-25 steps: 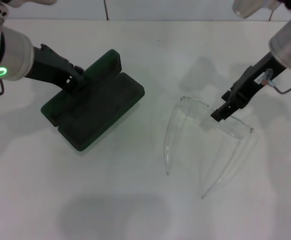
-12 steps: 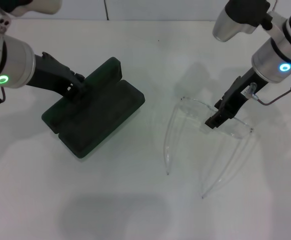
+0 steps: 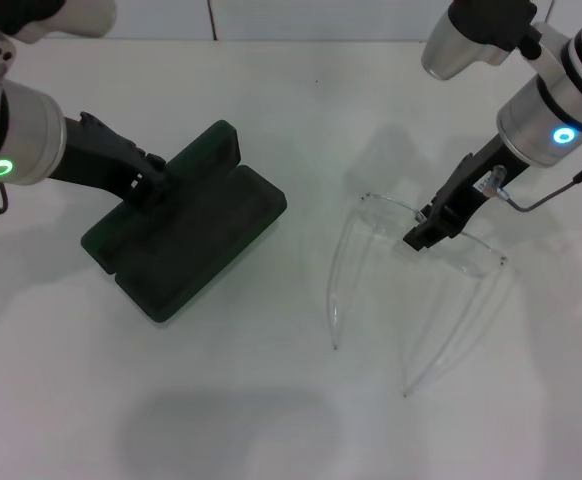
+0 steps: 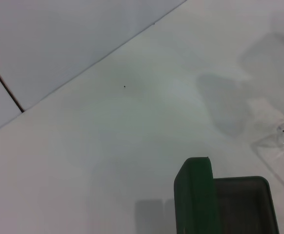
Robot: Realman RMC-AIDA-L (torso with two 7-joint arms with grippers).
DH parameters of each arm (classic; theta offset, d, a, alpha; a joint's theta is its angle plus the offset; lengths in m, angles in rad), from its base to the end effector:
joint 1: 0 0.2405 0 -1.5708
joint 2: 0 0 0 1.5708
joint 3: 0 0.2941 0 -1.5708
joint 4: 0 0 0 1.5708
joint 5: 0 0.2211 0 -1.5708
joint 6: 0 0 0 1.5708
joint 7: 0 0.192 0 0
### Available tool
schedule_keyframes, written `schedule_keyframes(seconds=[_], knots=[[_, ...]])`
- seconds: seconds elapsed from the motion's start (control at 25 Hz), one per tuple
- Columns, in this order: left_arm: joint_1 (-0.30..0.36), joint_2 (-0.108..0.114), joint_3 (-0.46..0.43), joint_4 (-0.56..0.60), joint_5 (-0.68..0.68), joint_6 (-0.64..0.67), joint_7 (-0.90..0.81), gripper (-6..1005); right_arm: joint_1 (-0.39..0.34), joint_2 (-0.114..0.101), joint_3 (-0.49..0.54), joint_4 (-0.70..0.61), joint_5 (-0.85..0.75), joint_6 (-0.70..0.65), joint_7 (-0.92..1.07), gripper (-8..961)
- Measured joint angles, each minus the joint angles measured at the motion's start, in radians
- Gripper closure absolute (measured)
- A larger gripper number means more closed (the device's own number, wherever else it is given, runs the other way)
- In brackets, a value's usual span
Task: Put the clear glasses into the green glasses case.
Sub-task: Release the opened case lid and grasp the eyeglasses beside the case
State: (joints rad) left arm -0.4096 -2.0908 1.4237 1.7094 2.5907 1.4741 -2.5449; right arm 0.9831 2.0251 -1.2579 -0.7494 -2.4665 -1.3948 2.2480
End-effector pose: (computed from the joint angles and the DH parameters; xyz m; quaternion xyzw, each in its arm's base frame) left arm -0.2002 0.3831 -0.0221 -0.9219 -0.2562 0.0993 0.2733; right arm 0.1850 0.4556 -0.0974 -0.9535 0.2411 -0.1570 0.0894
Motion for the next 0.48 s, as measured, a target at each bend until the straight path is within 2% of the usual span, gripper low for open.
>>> schedule_keyframes(seconds=[0.08, 0.48], knots=[[0.001, 0.0, 0.0, 0.0, 0.0, 0.0, 0.0, 798, 0.0, 0.0, 0.0, 0.002, 0.0, -0.002, 0.003, 619], [0.004, 0.0, 0.0, 0.001, 0.0, 0.0, 0.0, 798, 0.0, -0.001, 0.0, 0.004, -0.006, -0.008, 0.023, 659]])
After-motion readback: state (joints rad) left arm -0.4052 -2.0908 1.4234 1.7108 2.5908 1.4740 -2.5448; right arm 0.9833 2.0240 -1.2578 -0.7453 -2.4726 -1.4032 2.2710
